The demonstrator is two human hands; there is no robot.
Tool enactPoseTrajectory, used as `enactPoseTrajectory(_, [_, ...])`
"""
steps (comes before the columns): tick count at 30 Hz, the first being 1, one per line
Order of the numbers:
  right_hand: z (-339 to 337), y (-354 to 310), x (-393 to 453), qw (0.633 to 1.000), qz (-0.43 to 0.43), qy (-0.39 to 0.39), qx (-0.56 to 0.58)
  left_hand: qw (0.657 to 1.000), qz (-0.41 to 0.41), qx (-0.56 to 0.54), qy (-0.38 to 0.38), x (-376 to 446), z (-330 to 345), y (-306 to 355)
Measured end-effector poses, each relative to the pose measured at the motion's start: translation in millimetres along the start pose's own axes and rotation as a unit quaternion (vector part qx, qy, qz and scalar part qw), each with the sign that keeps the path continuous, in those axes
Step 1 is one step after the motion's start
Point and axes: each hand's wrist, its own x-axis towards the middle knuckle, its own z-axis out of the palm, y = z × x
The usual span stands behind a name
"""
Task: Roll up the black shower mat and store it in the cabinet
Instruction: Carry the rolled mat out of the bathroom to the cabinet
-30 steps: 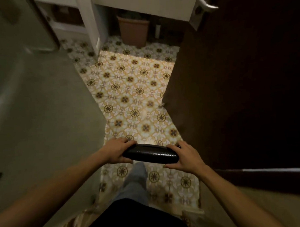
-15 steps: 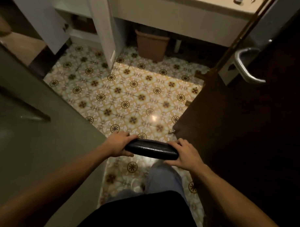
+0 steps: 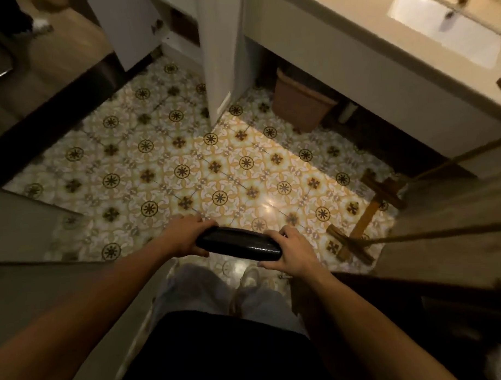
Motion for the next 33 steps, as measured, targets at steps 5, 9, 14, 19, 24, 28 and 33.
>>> enactPoseTrajectory(5, [-48,-8,109,0.998,-0.055,-0.022,-0.032,0.998,-0.037,-0.047,0.002,40,-33,-69])
enactPoseTrajectory(9, [-77,-25,204,0.996,-0.082,-0.037,-0.019,0.998,-0.036,-0.051,-0.005,75,-70,-151])
enactPoseTrajectory(14, [-120,-61,324,0.996,-0.088,-0.029,-0.005,0.996,-0.066,-0.052,-0.011,118,-136,-255])
enactPoseTrajectory(19, [-168,-98,433,0.994,-0.102,-0.044,-0.003,0.996,-0.081,-0.027,-0.003,141,-199,-345])
enactPoseTrajectory(24, [-203,-130,531,0.993,-0.118,-0.001,0.007,0.996,-0.082,-0.011,0.017,175,-253,-439])
enactPoseTrajectory(28, [-222,-152,622,0.996,-0.082,-0.008,0.019,0.997,-0.072,0.006,0.022,222,-290,-523])
enactPoseTrajectory(33, [-241,-176,737,0.997,-0.058,-0.038,0.043,0.998,-0.07,-0.004,0.002,284,-335,-623])
